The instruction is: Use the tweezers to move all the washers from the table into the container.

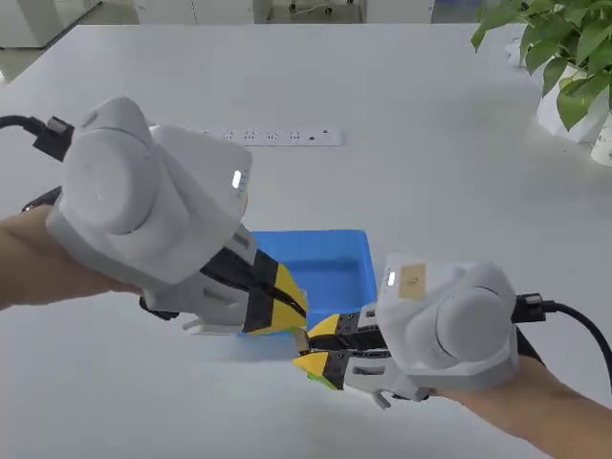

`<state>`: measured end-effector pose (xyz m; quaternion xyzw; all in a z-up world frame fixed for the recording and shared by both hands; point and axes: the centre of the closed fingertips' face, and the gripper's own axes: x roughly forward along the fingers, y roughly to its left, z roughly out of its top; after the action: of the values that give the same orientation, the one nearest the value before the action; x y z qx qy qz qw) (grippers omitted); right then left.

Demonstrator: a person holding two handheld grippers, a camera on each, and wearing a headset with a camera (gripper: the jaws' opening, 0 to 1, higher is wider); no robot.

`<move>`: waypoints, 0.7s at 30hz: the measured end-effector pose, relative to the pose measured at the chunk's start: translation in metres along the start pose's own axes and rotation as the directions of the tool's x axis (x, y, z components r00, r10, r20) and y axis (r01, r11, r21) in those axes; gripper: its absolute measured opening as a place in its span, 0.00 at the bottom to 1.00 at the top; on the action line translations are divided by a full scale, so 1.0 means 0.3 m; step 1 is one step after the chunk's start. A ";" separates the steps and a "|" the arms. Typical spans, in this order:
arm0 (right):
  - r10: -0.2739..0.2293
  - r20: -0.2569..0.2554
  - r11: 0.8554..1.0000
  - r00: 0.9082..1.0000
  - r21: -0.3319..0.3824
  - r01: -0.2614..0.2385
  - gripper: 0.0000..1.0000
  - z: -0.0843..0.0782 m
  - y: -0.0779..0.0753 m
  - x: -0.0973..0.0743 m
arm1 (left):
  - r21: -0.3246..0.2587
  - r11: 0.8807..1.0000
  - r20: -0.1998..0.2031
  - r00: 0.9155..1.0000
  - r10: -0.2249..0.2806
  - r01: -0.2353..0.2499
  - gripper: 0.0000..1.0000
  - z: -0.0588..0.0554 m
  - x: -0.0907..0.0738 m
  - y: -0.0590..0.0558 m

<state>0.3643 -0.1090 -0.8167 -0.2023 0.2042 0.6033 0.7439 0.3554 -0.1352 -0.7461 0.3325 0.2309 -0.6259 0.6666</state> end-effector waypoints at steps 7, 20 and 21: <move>-0.015 0.012 0.999 1.000 -0.037 0.016 0.10 0.060 -0.044 -0.011 | 0.036 0.999 0.008 1.000 0.023 -0.024 0.05 0.020 -0.050 0.044; -0.040 0.039 0.995 0.998 -0.095 0.044 0.10 0.145 -0.145 -0.002 | 0.096 0.994 -0.011 0.998 0.057 -0.055 0.05 0.028 -0.114 0.149; -0.043 0.041 0.994 0.998 -0.098 0.047 0.10 0.150 -0.154 0.002 | 0.097 0.994 -0.013 0.998 0.058 -0.056 0.05 0.025 -0.117 0.160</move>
<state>0.4123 -0.0927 -0.7771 -0.2320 0.1551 0.5995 0.7501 0.3981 -0.1171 -0.7083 0.3755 0.1960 -0.6144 0.6656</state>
